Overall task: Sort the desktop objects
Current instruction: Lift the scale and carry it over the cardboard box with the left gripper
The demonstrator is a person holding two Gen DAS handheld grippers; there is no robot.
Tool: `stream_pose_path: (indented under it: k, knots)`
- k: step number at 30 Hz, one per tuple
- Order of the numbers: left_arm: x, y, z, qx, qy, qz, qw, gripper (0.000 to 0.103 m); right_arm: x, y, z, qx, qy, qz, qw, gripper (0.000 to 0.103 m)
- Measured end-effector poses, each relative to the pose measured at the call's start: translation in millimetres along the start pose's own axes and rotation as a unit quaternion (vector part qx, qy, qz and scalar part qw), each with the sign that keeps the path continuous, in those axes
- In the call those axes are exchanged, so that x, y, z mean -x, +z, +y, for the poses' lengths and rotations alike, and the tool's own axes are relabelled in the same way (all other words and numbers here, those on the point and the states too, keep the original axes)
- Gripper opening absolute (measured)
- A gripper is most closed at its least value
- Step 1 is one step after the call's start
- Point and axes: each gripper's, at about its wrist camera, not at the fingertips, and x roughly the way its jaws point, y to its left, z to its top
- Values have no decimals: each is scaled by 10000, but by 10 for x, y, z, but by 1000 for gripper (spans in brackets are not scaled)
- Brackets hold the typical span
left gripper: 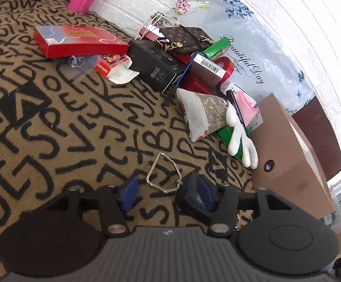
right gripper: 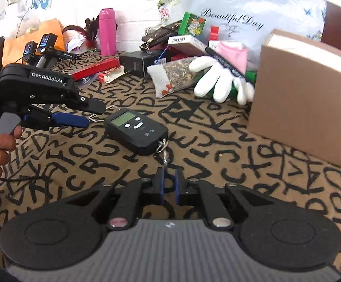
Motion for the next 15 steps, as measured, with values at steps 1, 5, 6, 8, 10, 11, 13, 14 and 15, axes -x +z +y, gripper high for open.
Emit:
stream_pose_path:
  k: [1, 5, 6, 8, 10, 11, 13, 14, 15]
  knots:
    - [-27, 21, -6, -66, 20, 23, 10000, 61, 2, 5, 9, 52, -1, -10, 10000, 10]
    - [-98, 99, -31, -174, 19, 74, 9998, 58, -39, 53, 92, 304, 7, -73, 9995, 53]
    - [-119, 109, -43, -231, 16, 102, 9997, 58, -55, 66, 119, 381, -12, -116, 9992, 56]
    - [-157, 110, -73, -372, 20, 137, 9992, 51, -88, 94, 164, 503, -18, -209, 9985, 64]
    - [-188, 101, -103, -523, 38, 167, 9985, 48, -141, 129, 188, 573, 40, -229, 9981, 66]
    - [-187, 98, -110, -575, 28, 167, 9982, 46, -174, 148, 199, 628, 74, -221, 9978, 66]
    - [-190, 102, -103, -601, -30, 234, 9979, 33, -248, 181, 236, 767, 125, -176, 9968, 66]
    - [-210, 102, -89, -592, -28, 320, 9977, 21, -286, 188, 246, 836, 154, -153, 9963, 65]
    - [-231, 93, -79, -593, -43, 350, 9976, 20, -322, 190, 258, 886, 192, -135, 9958, 65]
